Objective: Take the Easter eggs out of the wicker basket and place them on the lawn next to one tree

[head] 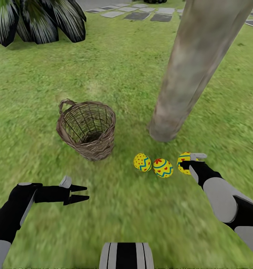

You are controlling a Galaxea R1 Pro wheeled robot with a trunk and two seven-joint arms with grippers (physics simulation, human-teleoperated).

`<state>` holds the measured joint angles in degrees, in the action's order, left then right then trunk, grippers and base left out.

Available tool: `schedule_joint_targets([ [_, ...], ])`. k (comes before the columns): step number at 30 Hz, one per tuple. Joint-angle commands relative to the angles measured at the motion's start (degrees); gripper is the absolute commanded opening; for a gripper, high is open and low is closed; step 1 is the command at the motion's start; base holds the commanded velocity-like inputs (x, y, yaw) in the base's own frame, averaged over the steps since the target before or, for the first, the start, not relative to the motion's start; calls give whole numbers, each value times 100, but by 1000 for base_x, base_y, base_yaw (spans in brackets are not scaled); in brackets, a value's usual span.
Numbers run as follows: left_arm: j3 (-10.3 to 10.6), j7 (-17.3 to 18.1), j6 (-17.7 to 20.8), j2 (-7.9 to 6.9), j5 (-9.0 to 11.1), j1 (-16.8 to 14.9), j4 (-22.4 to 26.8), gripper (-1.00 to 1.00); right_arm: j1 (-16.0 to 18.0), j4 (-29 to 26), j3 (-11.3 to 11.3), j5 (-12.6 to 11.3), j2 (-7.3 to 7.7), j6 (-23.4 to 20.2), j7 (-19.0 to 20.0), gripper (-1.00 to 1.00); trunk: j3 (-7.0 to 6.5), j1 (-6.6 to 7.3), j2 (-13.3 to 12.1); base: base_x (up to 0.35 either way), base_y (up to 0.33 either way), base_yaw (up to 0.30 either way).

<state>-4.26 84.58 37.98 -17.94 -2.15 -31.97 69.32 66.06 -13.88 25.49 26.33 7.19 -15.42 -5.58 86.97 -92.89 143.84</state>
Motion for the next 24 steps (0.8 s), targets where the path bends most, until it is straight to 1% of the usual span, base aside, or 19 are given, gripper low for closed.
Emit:
schedule_joint_targets([
  [1, -5, 34, 60, 1, -23, -3, 3, 100, 3, -7, 18, 29, -5, -23, -4, -100, 26, -1, 3, 0, 0, 0],
  [6, -6, 33, 60, 1, -23, -3, 1, 100, 3, -10, 17, 81, 10, -22, -11, -100, 137, -14, 10, 0, 0, 0],
  [24, -13, 34, 64, 7, -23, -3, -6, 100, 3, -53, 19, 83, 4, -40, -4, -100, 536, -61, 34, 0, 0, 0],
])
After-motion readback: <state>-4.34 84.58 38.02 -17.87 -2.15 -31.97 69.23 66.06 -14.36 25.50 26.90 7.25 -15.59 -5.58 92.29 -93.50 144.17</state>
